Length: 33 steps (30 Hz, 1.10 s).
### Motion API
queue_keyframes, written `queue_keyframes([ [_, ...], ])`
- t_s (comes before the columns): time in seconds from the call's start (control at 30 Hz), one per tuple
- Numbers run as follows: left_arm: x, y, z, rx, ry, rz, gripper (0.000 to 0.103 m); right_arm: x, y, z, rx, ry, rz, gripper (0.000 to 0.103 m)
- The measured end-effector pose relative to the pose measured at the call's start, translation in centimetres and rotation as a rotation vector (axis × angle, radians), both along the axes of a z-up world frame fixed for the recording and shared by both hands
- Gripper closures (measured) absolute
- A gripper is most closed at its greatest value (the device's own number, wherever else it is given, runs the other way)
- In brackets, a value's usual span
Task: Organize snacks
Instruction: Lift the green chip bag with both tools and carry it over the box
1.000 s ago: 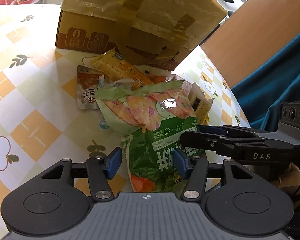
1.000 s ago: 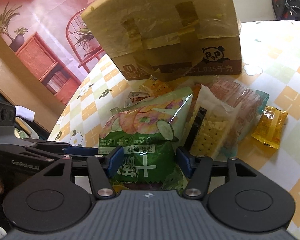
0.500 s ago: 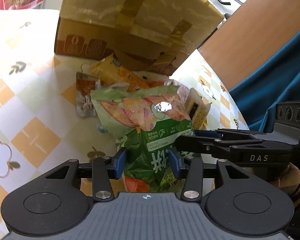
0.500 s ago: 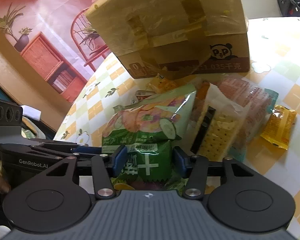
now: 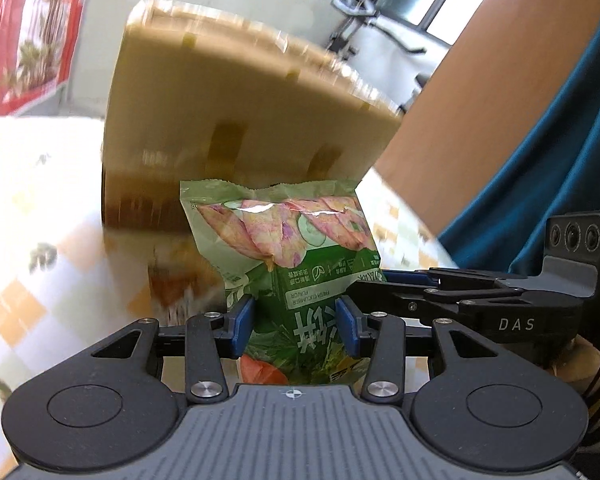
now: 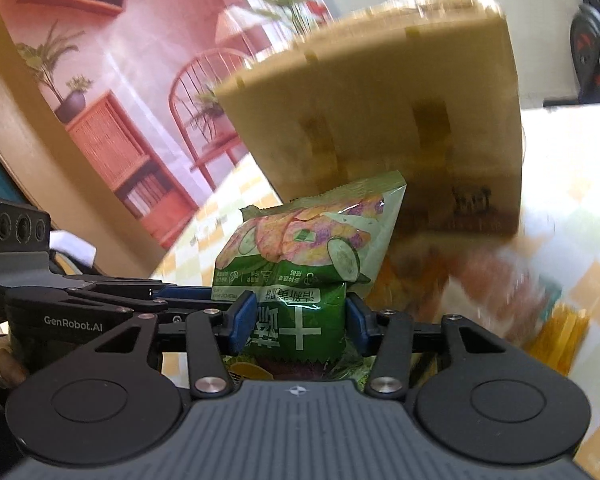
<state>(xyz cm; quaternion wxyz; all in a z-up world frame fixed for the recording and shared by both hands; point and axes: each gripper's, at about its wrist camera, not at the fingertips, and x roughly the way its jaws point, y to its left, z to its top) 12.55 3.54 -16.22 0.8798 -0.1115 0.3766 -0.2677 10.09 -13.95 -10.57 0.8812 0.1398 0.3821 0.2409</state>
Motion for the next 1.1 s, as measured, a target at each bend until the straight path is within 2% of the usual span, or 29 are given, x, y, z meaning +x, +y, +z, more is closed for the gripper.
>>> queue_keyframes([
  [0.53, 1.6, -0.8, 8.2, 0.005, -0.241, -0.002, 0.056, 1.8, -0.6, 7.6, 0.074, -0.216, -0.029, 0.053],
  [0.8, 2.6, -1.4, 10.3, -0.001, -0.294, 0.017, 0.056, 3.5, -0.6, 9.7, 0.081, -0.282, -0.043, 0.053],
  [1.1, 4.6, -1.4, 11.6, -0.001, -0.315, 0.032, 0.056, 5.6, -0.8, 10.7, 0.086, -0.321, -0.043, 0.053],
])
